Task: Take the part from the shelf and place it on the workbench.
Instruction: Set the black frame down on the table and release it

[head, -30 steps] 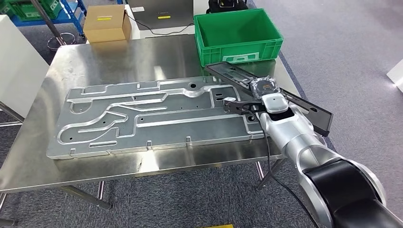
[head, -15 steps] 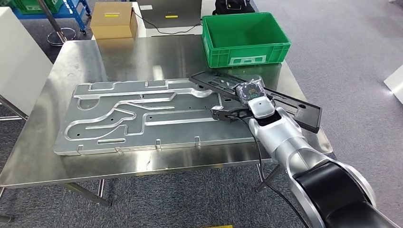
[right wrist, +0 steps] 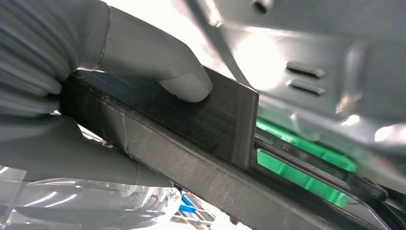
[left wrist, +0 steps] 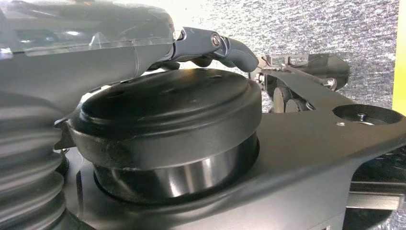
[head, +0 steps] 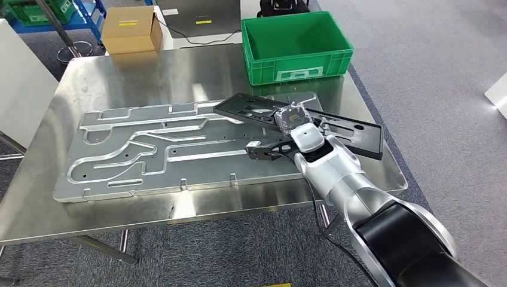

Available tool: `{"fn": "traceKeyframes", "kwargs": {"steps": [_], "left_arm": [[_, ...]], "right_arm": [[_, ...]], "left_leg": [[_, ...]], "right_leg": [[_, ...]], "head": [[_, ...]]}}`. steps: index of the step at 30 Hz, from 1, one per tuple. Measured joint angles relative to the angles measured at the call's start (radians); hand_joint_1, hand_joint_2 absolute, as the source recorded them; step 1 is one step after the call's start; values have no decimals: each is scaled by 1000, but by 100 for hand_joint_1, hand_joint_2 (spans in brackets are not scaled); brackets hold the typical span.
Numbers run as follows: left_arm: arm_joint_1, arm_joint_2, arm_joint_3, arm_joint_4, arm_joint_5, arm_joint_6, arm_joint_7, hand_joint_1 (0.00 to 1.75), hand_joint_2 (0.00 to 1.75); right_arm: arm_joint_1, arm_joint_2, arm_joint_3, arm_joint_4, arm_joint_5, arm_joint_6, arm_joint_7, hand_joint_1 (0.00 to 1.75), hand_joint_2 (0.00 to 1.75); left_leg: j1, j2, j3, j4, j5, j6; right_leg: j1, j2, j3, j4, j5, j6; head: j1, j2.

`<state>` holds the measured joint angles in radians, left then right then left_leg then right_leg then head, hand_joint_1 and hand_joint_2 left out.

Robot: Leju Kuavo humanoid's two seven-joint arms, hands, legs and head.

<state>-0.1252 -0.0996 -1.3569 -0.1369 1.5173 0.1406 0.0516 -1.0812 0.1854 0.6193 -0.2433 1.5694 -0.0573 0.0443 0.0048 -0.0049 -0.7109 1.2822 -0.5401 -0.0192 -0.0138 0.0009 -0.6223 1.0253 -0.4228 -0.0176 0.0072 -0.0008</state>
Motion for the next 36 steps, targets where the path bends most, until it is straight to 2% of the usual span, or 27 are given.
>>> {"fn": "traceKeyframes", "kwargs": {"steps": [2, 3, 4, 8, 10, 11, 13, 14, 15, 16, 17, 19, 20, 22, 24, 26, 28, 29, 30, 31, 32, 33, 34, 36], "left_arm": [[4, 0, 0, 0, 1, 6, 5, 0, 175], [6, -1, 0, 0, 1, 8, 8, 0, 175], [8, -1, 0, 0, 1, 11, 10, 0, 175], [8, -5, 0, 0, 2, 15, 16, 0, 175], [7, -6, 0, 0, 2, 19, 16, 0, 175], [7, -6, 0, 0, 2, 20, 16, 0, 175], [8, -6, 0, 0, 4, 23, 16, 0, 175], [8, -7, 0, 0, 5, 25, 16, 0, 175], [8, -7, 0, 0, 7, 28, 16, 0, 175], [7, -8, 0, 0, 8, 31, 15, 0, 175], [7, -10, 0, 0, 10, 36, 14, 0, 175], [6, -14, 0, 0, 12, 48, 11, 0, 175], [6, -15, 0, 0, 13, 53, 10, 0, 175], [6, -16, 0, 0, 16, 61, 11, 0, 175], [5, -16, 0, 0, 19, 67, 16, 0, 175], [3, -14, 0, 0, 20, 71, 18, 0, 175], [-1, -12, 0, 0, 20, 71, 16, 0, 175], [-3, -10, 0, 0, 21, 70, 15, 0, 175], [-4, -9, 0, 0, 21, 70, 14, 0, 175], [-3, -8, 0, 0, 22, 70, 13, 0, 175], [-2, -7, 0, 0, 22, 70, 11, 0, 175], [0, -7, 0, 0, 23, 68, 9, 0, 131], [1, -7, 0, 0, 24, 66, 5, 0, 87], [4, -6, 0, 0, 25, 63, 0, 0, 0]], "right_arm": [[3, 8, 2, 0, 0, 2, -4, 175, 175], [3, 11, 2, 0, 0, 2, -7, 175, 175], [4, 13, 2, 1, 0, 2, -12, 175, 175], [16, 19, 2, 3, -1, -9, -22, 175, 175], [18, 21, 3, 3, -1, -13, -27, 175, 175], [19, 21, 3, 3, -2, -14, -30, 175, 175], [27, 21, 3, 5, -2, -16, -33, 168, 87], [31, 21, 3, 6, -2, -17, -33, 124, 44], [34, 21, 3, 7, -2, -19, -32, 81, 0], [34, 21, 3, 7, -2, -20, -31, 37, 0], [34, 21, 3, 8, -2, -20, -30, 0, 0], [34, 21, 3, 8, -5, -20, -23, 0, 0], [34, 21, 3, 8, -6, -19, -19, 0, 0], [36, 21, 3, 8, -7, -15, -12, 0, 0], [38, 21, 3, 8, -9, -12, -6, 0, 0], [39, 22, 3, 8, -15, -12, 2, 0, 0], [43, 23, 3, 10, -24, -12, 6, 0, 0], [45, 23, 3, 11, -31, -12, 7, 0, 0], [47, 23, 2, 12, -40, -12, 7, 0, 0], [48, 23, 1, 13, -53, -13, 10, 0, 0], [48, 22, -4, 14, -71, -15, 14, 0, 0], [47, 21, -12, 14, -91, -16, 18, 0, 0], [46, 19, -23, 14, -114, -17, 21, 0, 0], [45, 14, -56, 14, -167, -13, 21, 0, 0]], "left_leg": [[3, 0, 60, -124, 67, 2], [4, 0, 86, -184, 88, 3], [4, -1, 101, -220, 96, 7], [3, -4, 106, -244, 96, 28], [5, -3, 110, -249, 99, 39], [5, -2, 110, -249, 99, 43], [3, -2, 110, -249, 99, 47], [2, -3, 110, -249, 99, 48], [0, -3, 111, -249, 99, 48], [-2, -4, 113, -249, 98, 48], [-3, -4, 115, -249, 98, 48], [-7, -4, 115, -250, 96, 45], [-8, -3, 114, -250, 96, 42], [-7, -3, 115, -254, 96, 32], [-7, -2, 112, -241, 84, 22], [-5, -2, 79, -161, 35, 13], [-3, -2, 23, -34, -23, 4], [-2, -2, 8, 5, -32, 0], [0, -1, 9, 9, -23, -4], [3, -1, 29, -30, 6, -7], [8, 0, 62, -95, 41, -12], [10, 0, 92, -157, 64, -16], [13, -1, 115, -205, 77, -13], [10, -3, 124, -234, 74, 1]], "right_leg": [[1, 3, 2, 5, -5, 5], [2, 4, -1, 9, -7, 8], [4, 5, -5, 12, -7, 13], [6, 5, -16, 19, -9, 31], [3, 3, -41, 79, -46, 41], [2, 3, -69, 139, -75, 45], [1, 2, -133, 268, -124, 50], [1, 2, -150, 299, -126, 49], [2, 2, -147, 288, -107, 46], [4, 2, -124, 239, -74, 41], [7, 2, -88, 165, -37, 32], [16, 0, -28, 42, 4, 17], [19, 0, -16, 14, 8, 12], [21, 0, -13, 2, 8, 9], [14, -2, -3, -13, 14, 2], [9, -4, 6, -24, 19, -3], [8, -4, 6, -24, 19, -5], [7, -4, 6, -24, 18, -5], [6, -4, 6, -22, 17, -3], [4, -2, 7, -19, 15, -1], [2, -1, 6, -13, 12, 4], [2, 1, 3, -6, 9, 9], [3, 2, -1, 1, 6, 15], [8, 3, -11, 10, 6, 25]], "head": [[0, 0], [0, 0], [0, 0], [0, 0], [1, 0], [1, 0], [2, 0], [2, 0], [2, 0], [2, 0], [2, 0], [1, 0], [1, 0], [1, 0], [0, 0], [-2, 0], [-4, 0], [-4, 0], [-4, 0], [-4, 0], [-4, 0], [-5, 0], [-6, 0], [-8, 0]]}}
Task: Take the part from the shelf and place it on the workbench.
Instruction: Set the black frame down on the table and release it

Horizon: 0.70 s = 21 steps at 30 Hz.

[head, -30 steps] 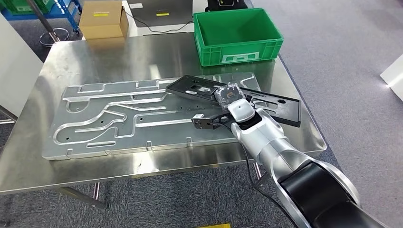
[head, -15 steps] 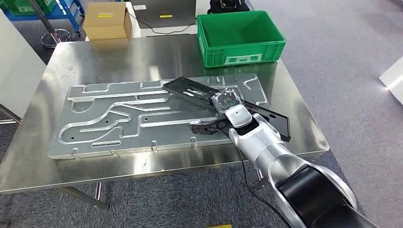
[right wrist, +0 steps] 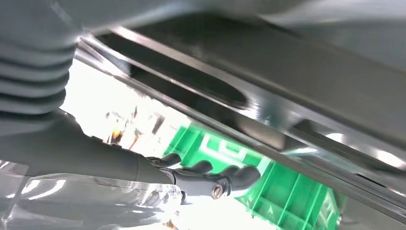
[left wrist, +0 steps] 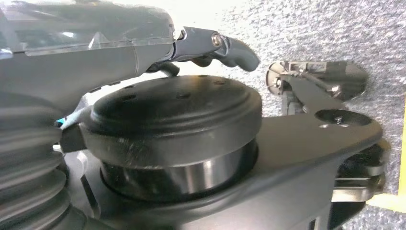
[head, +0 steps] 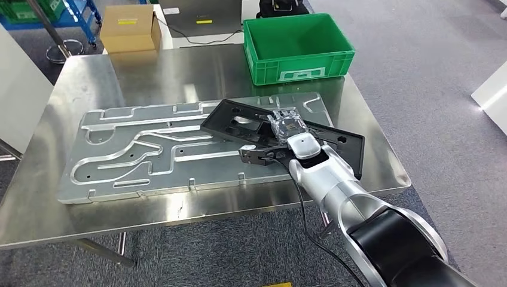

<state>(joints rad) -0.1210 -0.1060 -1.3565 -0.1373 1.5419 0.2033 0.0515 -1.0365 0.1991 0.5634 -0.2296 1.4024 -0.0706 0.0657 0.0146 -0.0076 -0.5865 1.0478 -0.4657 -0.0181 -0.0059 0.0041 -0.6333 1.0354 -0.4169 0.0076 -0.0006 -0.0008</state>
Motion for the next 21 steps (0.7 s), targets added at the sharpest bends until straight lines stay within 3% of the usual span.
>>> {"fn": "traceKeyframes", "kwargs": {"steps": [2, 4, 7, 8, 9, 10, 13, 15, 19, 21], "left_arm": [[2, 0, 0, 0, 1, 0, -4, 0, 0], [2, 0, 0, 0, 2, 0, -10, 0, 0], [2, -1, 0, 0, 4, 0, -24, 0, 0], [3, -2, 0, 0, 4, -1, -28, 0, 0], [3, -2, 0, 0, 3, -4, -32, 0, 0], [4, -2, 0, 0, 2, -8, -34, 0, 0], [4, -5, 0, 0, -3, -17, -36, 0, 0], [3, -8, 0, 0, -4, -19, -35, 0, 0], [3, -7, 0, 0, 0, -25, -35, 0, 0], [2, -6, 0, 0, 4, -29, -39, 0, 0]], "right_arm": [[-1, -6, -49, 0, -76, 10, -2, 0, 0], [-5, -15, -118, -1, -185, 17, -6, 0, 0], [-13, -30, -277, -7, -419, 21, -46, 0, 0], [-16, -36, -341, -8, -498, 28, -70, 0, 0], [-19, -43, -402, -11, -567, 40, -96, 0, 0], [-24, -49, -464, -14, -631, 58, -127, 0, 0], [-61, -67, -632, -34, -773, 121, -229, 0, 0], [-89, -73, -718, -45, -812, 160, -288, 0, 0], [-113, -80, -796, -72, -827, 211, -378, 0, 0], [-121, -81, -807, -86, -829, 224, -407, 0, 0]], "left_leg": [[-1, 0, -3, -2, 5, 20], [1, 0, -3, -5, 9, 34], [-1, 0, -5, -6, 11, 44], [-3, 0, -6, -6, 11, 45], [-5, -2, -6, -6, 11, 46], [-8, -4, -5, -6, 11, 46], [-17, -6, -4, -7, 10, 47], [-16, -4, -7, -9, 9, 42], [-20, -1, -7, 2, -7, 24], [-19, 0, -49, 92, -57, 14]], "right_leg": [[-1, -1, -4, 3, 1, 8], [-4, -2, -19, 39, -25, 16], [-6, -2, -105, 220, -112, 25], [-6, -2, -130, 269, -125, 24], [-5, -2, -138, 284, -120, 21], [-2, -2, -128, 260, -97, 16], [12, -3, -38, 66, -7, -18], [21, -4, -12, 5, 5, -33], [13, -6, 7, -29, 13, -30], [8, -8, 17, -40, 17, -29]], "head": [[1, 0], [1, 0], [1, 0], [1, 0], [1, 0], [1, 0], [-1, 0], [-3, 0], [-5, 0], [-8, 0]]}}
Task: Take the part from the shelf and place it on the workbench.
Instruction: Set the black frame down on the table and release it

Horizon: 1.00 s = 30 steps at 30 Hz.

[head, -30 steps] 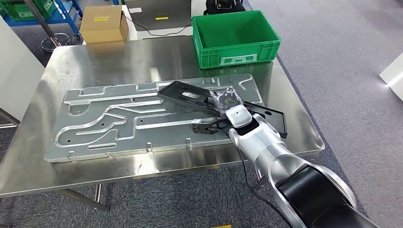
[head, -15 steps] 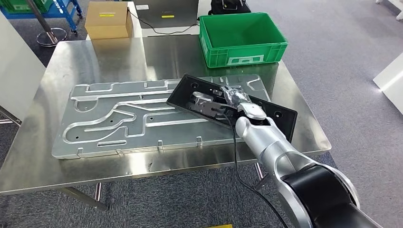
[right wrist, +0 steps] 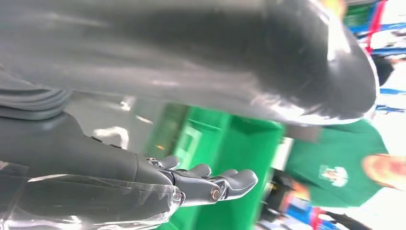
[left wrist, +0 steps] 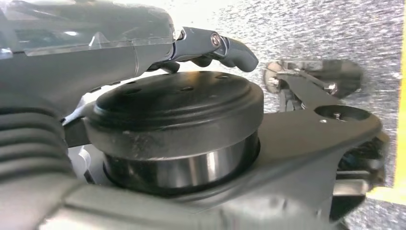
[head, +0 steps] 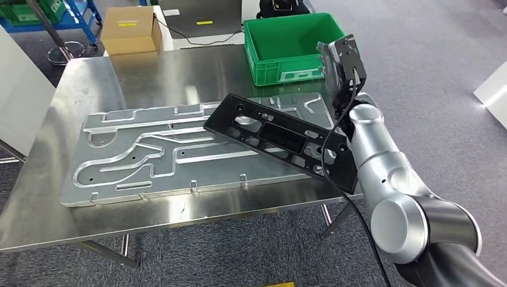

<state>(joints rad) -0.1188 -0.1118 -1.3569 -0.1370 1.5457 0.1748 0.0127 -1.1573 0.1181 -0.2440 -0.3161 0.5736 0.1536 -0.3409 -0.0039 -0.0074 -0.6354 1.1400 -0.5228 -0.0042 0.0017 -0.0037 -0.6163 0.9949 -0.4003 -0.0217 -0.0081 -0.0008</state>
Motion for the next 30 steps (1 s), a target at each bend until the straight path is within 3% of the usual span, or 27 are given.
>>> {"fn": "traceKeyframes", "kwargs": {"steps": [2, 3, 4, 6, 8, 11, 13, 16, 18, 19, 20, 21, 23, 24, 27, 28, 30], "left_arm": [[-2, 0, 0, 0, 3, -3, -6, 0, 0], [-2, 0, 0, 0, 3, -4, -9, 0, 0], [-2, 1, 0, 0, 3, -5, -11, 0, 0], [0, 2, 0, 0, 4, -6, -14, 0, 0], [3, 3, 0, 0, 6, -7, -16, 0, 0], [5, 3, 0, 0, 11, -10, -23, 0, 0], [5, 2, 2, 0, 13, -12, -30, 0, 0], [7, 2, 13, 0, 14, -8, -42, 0, 0], [8, 2, 26, 0, 14, -1, -51, 0, 0], [8, 2, 32, 0, 14, 3, -56, 0, 0], [8, 1, 37, 0, 14, 6, -59, 0, 0], [7, 0, 44, 0, 14, 11, -63, 0, 0], [5, -2, 60, 0, 14, 20, -69, 0, 0], [5, -3, 70, 0, 14, 25, -72, 0, 0], [6, -5, 100, 0, 14, 32, -79, 0, 0], [6, -4, 110, 0, 14, 33, -81, 0, 0], [6, -3, 130, 0, 14, 35, -87, 0, 0]], "right_arm": [[-6, 0, -6, -18, 2, 11, -21, 0, 0], [-7, 0, -6, -29, 3, 15, -26, 0, 0], [-9, 0, -6, -39, 4, 19, -29, 0, 0], [-17, 0, -6, -57, 4, 26, -32, 0, 0], [-30, -1, -4, -78, 4, 38, -40, 0, 0], [-42, -7, 13, -120, -14, 66, -44, 0, 0], [-39, -11, 36, -173, -57, 80, -47, 0, 0], [19, -14, 88, -349, -182, 74, -43, 0, 0], [116, -23, 139, -530, -297, 48, -26, 0, 0], [173, -31, 171, -625, -351, 28, -20, 0, 0], [228, -40, 202, -704, -393, 8, -17, 0, 0], [281, -53, 243, -793, -425, -20, -24, 0, 0], [391, -79, 322, -949, -450, -79, -56, 0, 0], [450, -92, 366, -1029, -450, -111, -77, 0, 0], [618, -121, 470, -1197, -419, -175, -117, 0, 0], [662, -127, 496, -1239, -412, -188, -125, 0, 0], [734, -132, 535, -1300, -414, -202, -132, 0, 0]], "left_leg": [[4, 1, -63, 121, -46, -7], [5, 1, -79, 148, -45, -9], [7, 1, -78, 137, -23, -12], [10, 1, -31, 23, 50, -13], [10, 1, 14, -78, 87, -6], [6, -1, 20, -99, 88, 14], [9, -1, 21, -104, 92, 25], [12, -1, 22, -107, 95, 36], [12, -3, 23, -107, 94, 38], [11, -5, 24, -107, 94, 38], [11, -7, 25, -107, 93, 38], [10, -8, 27, -107, 92, 36], [7, -8, 30, -107, 88, 31], [7, -7, 32, -108, 86, 27], [9, -4, 39, -110, 79, 11], [8, -2, 37, -100, 67, 5], [8, 0, 8, -23, 11, -3]], "right_leg": [[0, 0, 1, 2, -2, -3], [0, 0, 1, 4, -4, -3], [0, 1, 2, 7, -6, -1], [-3, 2, 2, 18, -15, 4], [-1, 4, -5, 32, -22, 13], [1, 4, -13, 37, -22, 24], [-2, 4, -20, 57, -37, 35], [-8, 4, -86, 209, -120, 51], [-10, 4, -131, 301, -148, 55], [-11, 4, -131, 298, -136, 55], [-11, 4, -113, 259, -109, 52], [-10, 4, -79, 190, -74, 46], [-2, 2, -20, 70, -33, 32], [3, 2, -3, 38, -27, 27], [6, 2, 7, 20, -26, 15], [2, 2, 11, 14, -23, 11], [-4, -1, 16, 6, -17, 5]], "head": [[-1, 0], [-1, 0], [-1, 0], [-1, 0], [-1, 0], [0, 0], [0, 0], [1, 0], [1, 0], [1, 0], [1, 0], [1, 0], [0, 0], [0, 0], [0, 0], [0, 0], [-2, 0]]}}
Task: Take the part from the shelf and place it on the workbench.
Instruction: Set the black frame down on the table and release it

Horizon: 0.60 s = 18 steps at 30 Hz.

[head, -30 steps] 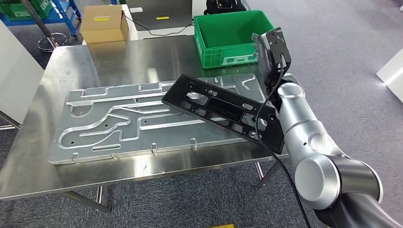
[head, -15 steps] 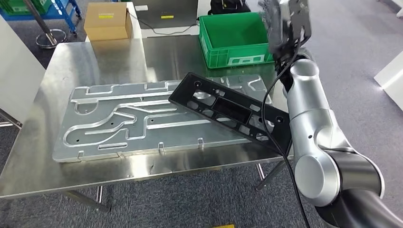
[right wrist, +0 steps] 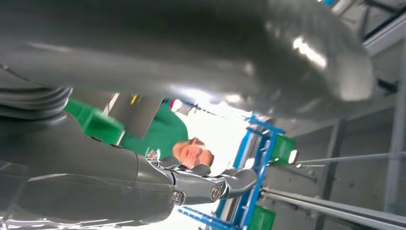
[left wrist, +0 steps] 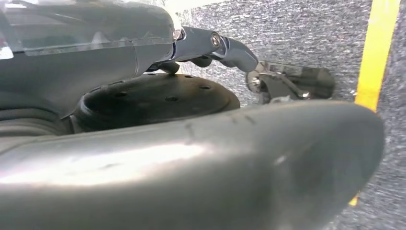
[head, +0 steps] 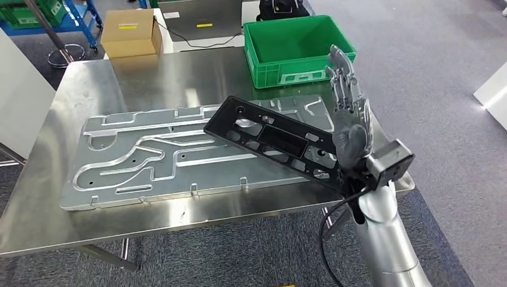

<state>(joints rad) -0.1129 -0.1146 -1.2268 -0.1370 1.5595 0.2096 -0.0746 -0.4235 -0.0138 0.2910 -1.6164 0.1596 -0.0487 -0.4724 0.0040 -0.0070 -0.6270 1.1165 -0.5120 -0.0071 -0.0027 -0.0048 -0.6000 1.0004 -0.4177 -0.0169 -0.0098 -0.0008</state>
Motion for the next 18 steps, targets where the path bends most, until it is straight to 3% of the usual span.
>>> {"fn": "traceKeyframes", "kwargs": {"steps": [2, 3, 4, 5, 8, 9, 12, 14, 17, 18], "left_arm": [[0, 2, 20, 0, 0, 2, -5, 0, 0], [1, 2, 29, 0, 0, 3, -8, 0, 0], [1, 3, 37, 0, 0, 6, -10, 0, 0], [1, 4, 45, 0, 0, 9, -14, 0, 0], [-1, 6, 65, 0, 0, 18, -24, 0, 0], [-1, 7, 71, 0, 0, 20, -25, 0, 0], [0, 9, 82, 0, 0, 27, -27, 0, 0], [-1, 9, 87, 0, 0, 31, -31, 0, 0], [-1, 11, 94, 0, 0, 33, -35, 0, 0], [-1, 12, 95, 0, 0, 33, -35, 0, 0]], "right_arm": [[65, -1, 31, -38, -8, -8, -1, 0, 0], [93, -1, 45, -50, -10, -13, -1, 0, 0], [116, -1, 56, -58, -10, -17, -1, 0, 0], [135, 0, 64, -65, -11, -22, -1, 0, 0], [179, 6, 73, -81, -22, -25, 1, 0, 0], [191, 10, 73, -86, -26, -23, 2, 0, 0], [220, 20, 73, -93, -31, -14, 9, 0, 0], [236, 25, 72, -94, -32, -8, 15, 0, 0], [252, 31, 71, -94, -33, -3, 18, 0, 0], [257, 32, 70, -94, -34, -2, 18, 0, 0]], "left_leg": [[2, 0, -49, 125, -70, -7], [3, 1, -64, 167, -86, -10], [5, 1, -62, 174, -82, -12], [7, 1, -40, 140, -61, -14], [11, 0, 62, -44, 12, -11], [10, -1, 75, -72, 20, -6], [6, -1, 69, -80, 36, 16], [8, 2, 58, -84, 52, 31], [7, 4, 27, -85, 76, 40], [6, 4, 15, -84, 84, 40]], "right_leg": [[0, -2, -2, 1, 1, -3], [-1, -3, -4, 3, 2, -4], [-1, -4, -7, 6, 2, -3], [-2, -4, -10, 10, 2, -3], [-1, -2, -22, 30, 0, 5], [0, -2, -25, 35, 1, 11], [-1, 0, -31, 37, 9, 31], [-5, 2, -46, 70, -29, 43], [-10, 3, -97, 231, -160, 56], [-11, 3, -106, 281, -185, 58]], "head": [[-1, 0], [-1, 0], [-1, 0], [-1, 0], [-1, 0], [0, 0], [1, 0], [2, 0], [4, 0], [4, 0]]}}
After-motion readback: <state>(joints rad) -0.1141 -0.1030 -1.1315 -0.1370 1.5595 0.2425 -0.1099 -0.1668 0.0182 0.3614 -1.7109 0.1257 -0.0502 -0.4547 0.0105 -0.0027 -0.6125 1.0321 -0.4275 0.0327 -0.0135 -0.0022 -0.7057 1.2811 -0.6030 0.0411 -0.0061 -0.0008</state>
